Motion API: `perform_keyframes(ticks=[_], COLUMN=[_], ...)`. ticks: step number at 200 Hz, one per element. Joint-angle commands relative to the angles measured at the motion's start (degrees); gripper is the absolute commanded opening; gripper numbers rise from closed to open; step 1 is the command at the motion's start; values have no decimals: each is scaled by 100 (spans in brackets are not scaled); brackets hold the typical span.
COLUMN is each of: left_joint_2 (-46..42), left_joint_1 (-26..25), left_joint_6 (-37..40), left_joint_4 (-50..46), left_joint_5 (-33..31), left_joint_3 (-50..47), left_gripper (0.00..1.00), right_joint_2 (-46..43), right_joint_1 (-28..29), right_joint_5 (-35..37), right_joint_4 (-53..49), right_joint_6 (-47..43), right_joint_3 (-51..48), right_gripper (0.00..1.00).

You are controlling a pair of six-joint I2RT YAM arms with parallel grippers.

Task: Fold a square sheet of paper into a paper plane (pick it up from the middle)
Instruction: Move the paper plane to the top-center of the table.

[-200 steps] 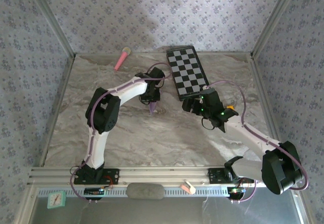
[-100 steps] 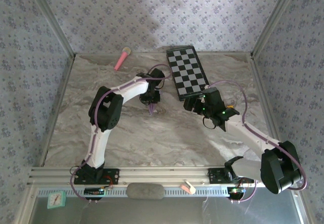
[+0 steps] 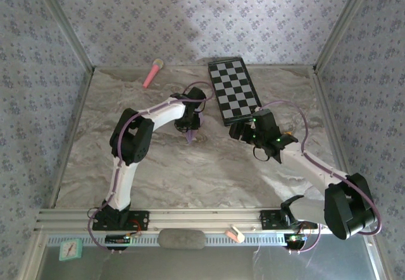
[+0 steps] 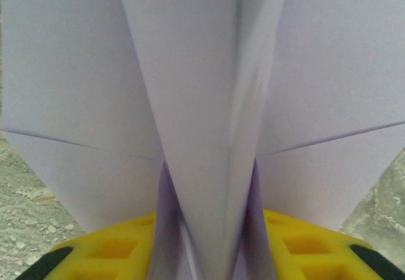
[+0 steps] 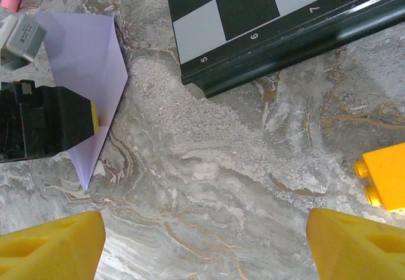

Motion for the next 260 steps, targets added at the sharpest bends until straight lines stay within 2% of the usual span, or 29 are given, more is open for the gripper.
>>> perform_keyframes(ticks=[1, 46, 106, 203, 237, 260], left_joint_2=[270, 350, 310, -709, -1075, -1597], left_joint_1=[18, 16, 9, 21, 24, 49], left_joint_6=[-137, -134, -113, -275, -216, -108], left_joint_4=[-27, -56, -187, -141, -221, -267], left_joint_5=[-84, -125, -99, -123, -154, -384], left_joint_3=[-299, -248, -35, 55, 126, 118], left_gripper=[39, 44, 43, 48, 51, 55], right_joint_2=[44, 63, 56, 12, -95, -283], right_joint_1=[-43, -47, -52, -80, -135, -196], right_joint_5=[-73, -72, -74, -44, 43, 220], right_joint_4=[23, 38, 13, -56, -388, -715], right_joint_6=[8, 140, 149, 150, 103, -356], right_joint_3=[-29, -42, -44, 6, 218, 475], right_gripper=[84, 85, 85, 85, 85, 87])
